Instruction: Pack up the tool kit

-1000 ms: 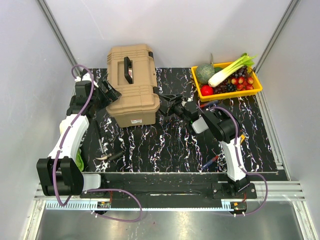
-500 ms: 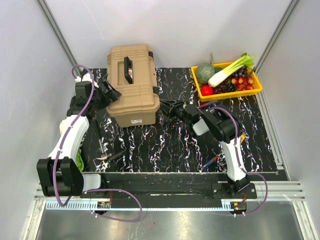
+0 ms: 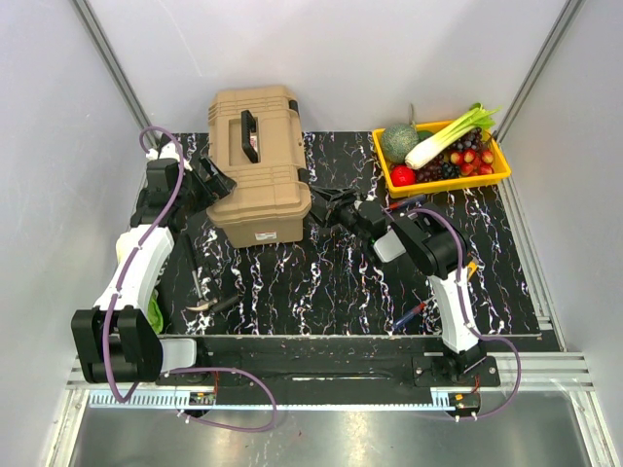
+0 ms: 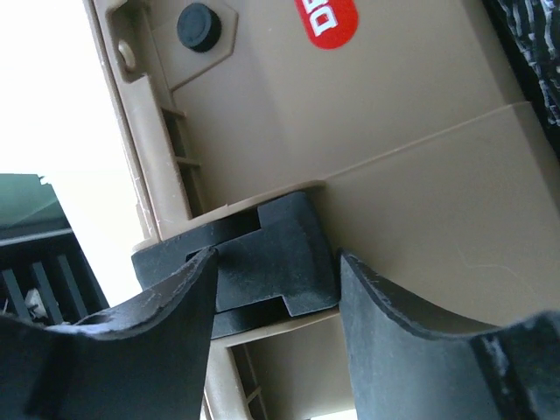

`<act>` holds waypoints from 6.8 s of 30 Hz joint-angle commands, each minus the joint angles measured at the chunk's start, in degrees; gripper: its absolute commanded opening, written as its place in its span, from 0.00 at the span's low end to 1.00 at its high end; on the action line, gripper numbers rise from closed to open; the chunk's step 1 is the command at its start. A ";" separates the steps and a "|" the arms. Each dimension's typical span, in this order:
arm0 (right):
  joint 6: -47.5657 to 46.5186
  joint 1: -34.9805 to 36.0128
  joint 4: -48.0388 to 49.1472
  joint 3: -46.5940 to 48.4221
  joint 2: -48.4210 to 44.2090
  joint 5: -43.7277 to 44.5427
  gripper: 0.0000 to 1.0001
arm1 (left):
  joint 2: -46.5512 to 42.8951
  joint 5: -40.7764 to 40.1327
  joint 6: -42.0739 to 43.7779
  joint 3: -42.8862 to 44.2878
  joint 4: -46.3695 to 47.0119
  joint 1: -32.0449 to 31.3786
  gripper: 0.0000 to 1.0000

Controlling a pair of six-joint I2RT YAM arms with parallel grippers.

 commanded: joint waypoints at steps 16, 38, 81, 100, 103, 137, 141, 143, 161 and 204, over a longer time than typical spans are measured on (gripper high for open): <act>-9.27 1.87 15.37 3.67 -7.90 -3.30 0.35 | 2.53 0.41 5.07 -5.04 -7.77 -2.03 0.99; -26.40 1.78 -13.46 5.60 -19.50 -6.81 0.30 | 1.12 -2.23 4.99 -5.13 -8.29 -2.03 0.99; -53.12 1.52 -51.87 10.17 -32.25 0.83 0.78 | -0.28 -8.47 6.83 0.58 -11.37 -2.03 0.99; -60.15 1.61 -61.27 14.48 -31.72 4.35 0.90 | -0.19 -8.73 7.62 2.07 -12.16 -2.03 0.99; -64.10 1.60 -63.11 16.67 -32.77 4.44 0.92 | -0.98 -9.79 8.41 4.36 -13.21 -2.12 0.99; -85.73 -4.90 -71.93 43.05 -9.75 -21.21 0.26 | 13.34 1.11 12.98 15.18 0.23 -0.71 0.99; -90.12 -2.53 -69.89 40.94 -10.54 -22.45 0.27 | 11.85 1.20 13.07 12.98 0.06 -0.80 0.99; -91.36 -1.39 -69.98 40.85 -10.45 -23.59 0.28 | 10.88 1.37 12.98 11.75 0.32 0.52 0.99; -91.53 6.08 -72.00 37.08 -12.29 -22.28 0.30 | 3.77 0.49 7.10 3.93 -0.91 0.87 0.99; -23.61 -12.46 -24.90 52.26 16.35 -15.69 0.99 | 21.42 3.74 2.79 28.53 1.11 5.88 0.99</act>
